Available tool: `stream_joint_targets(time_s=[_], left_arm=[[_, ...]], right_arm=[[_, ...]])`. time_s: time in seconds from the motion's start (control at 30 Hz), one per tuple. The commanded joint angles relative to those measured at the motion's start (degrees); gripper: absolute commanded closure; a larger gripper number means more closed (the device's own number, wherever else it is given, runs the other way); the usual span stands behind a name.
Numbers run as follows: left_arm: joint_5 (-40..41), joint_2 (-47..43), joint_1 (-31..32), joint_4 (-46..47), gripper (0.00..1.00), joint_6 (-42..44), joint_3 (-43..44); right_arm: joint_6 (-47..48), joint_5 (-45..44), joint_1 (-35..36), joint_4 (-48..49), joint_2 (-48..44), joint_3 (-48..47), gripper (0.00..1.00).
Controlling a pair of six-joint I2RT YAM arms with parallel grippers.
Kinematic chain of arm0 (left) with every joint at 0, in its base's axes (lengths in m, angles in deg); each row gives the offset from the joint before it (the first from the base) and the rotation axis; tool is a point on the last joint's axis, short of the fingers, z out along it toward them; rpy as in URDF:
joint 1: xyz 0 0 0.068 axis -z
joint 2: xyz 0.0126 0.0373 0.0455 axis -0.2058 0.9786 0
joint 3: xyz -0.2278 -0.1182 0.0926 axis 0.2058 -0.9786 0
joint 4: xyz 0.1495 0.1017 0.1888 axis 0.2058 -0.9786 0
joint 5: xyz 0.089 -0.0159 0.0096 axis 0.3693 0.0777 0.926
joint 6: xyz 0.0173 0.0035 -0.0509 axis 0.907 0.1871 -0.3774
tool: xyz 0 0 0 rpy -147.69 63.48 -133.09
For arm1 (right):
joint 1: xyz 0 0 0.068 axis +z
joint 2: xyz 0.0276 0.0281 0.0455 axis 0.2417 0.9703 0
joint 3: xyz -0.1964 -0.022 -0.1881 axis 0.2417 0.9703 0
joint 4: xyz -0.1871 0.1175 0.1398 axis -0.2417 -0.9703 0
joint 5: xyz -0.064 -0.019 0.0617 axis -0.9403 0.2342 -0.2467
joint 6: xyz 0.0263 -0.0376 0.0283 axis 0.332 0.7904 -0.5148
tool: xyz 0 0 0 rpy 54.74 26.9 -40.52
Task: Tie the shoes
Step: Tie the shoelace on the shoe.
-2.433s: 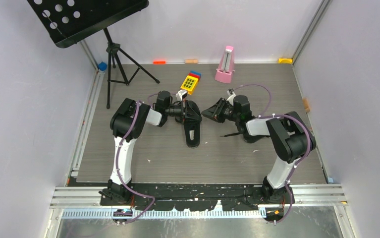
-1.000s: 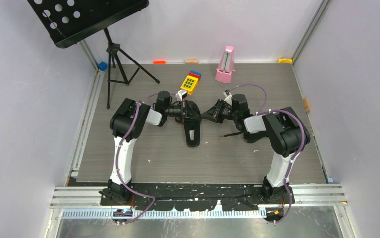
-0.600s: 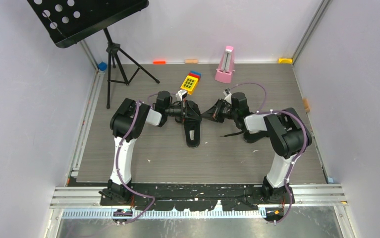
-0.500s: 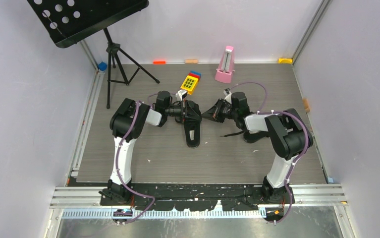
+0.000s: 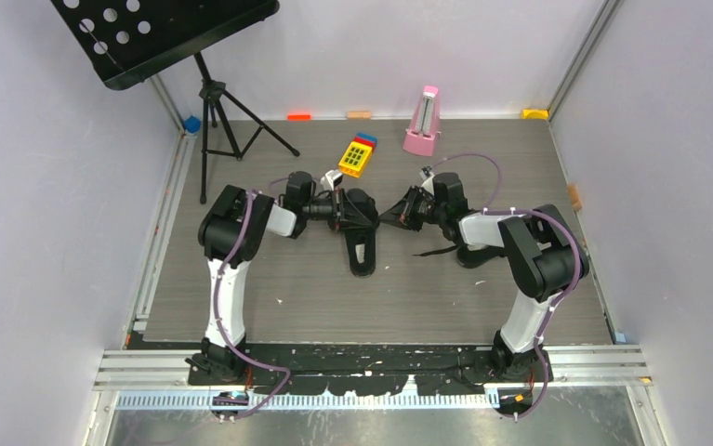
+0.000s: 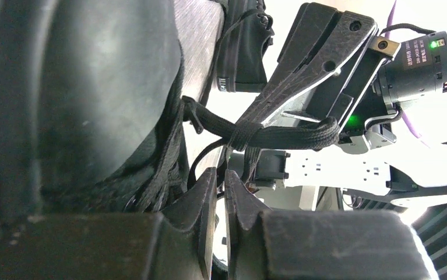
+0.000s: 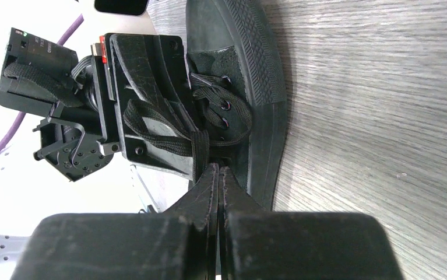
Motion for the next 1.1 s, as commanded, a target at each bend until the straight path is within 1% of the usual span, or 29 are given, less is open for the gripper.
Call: stream_joint_targets(time_s=[0.0,0.13,0.2,0.27,0.37,0.5,0.63,0.73,0.8,0.9,0.97,1.07], left_arm=[[0.35,-3.72,-0.81,-4.18,0.87,3.7,-0.66],[0.38,-5.09,-1.21,-6.28,0.87,5.18,-0.76],[0.72,-6.63,-1.5,-9.61,0.86,7.53,-0.6],[1.61,-8.6,-1.74,-15.53,0.85,11.47,0.07],[3.88,-12.44,-1.88,-27.04,0.81,19.06,1.95],[8.69,-16.75,-1.88,-41.44,0.72,28.76,5.04],[15.98,-20.65,-1.53,-53.8,0.61,36.78,8.98],[22.82,-22.49,-0.03,-61.11,0.55,42.39,13.08],[26.85,-22.27,1.71,-64.59,0.5,44.58,16.54],[31.43,-20.67,4.61,-67.48,0.38,46.16,21.65],[33.23,-19.32,6.01,-68.58,0.36,46.68,23.98],[34.6,-17.39,7.42,-68.92,0.35,46.77,26.2]], right_arm=[[0.94,-0.15,0.25,0.43,-3.1,-2.01,1.0],[1.21,-0.23,0.25,-0.37,-3.17,-2.2,1.0],[1.49,-0.23,0.25,-0.88,-3.22,-2.28,1.0],[1.63,-0.23,0.29,-1.05,-3.14,-2.37,1.0],[1.59,-0.08,0.25,-1.04,-2.95,-2.46,1.0],[1.63,0.11,0.25,-1.09,-2.96,-2.55,1.0],[1.83,0.27,0.34,-1.52,-3.13,-2.67,1.0],[2.11,0.29,0.42,-2.02,-3.12,-2.94,1.0],[2.17,0.29,0.51,-2.14,-3.03,-3.15,1.0],[2.41,0.21,0.76,-2.47,-3.04,-3.42,1.0],[2.32,0.13,0.85,-2.5,-3.08,-3.43,1.0],[2.38,0.03,1.04,-2.66,-3.15,-3.43,1.0]])
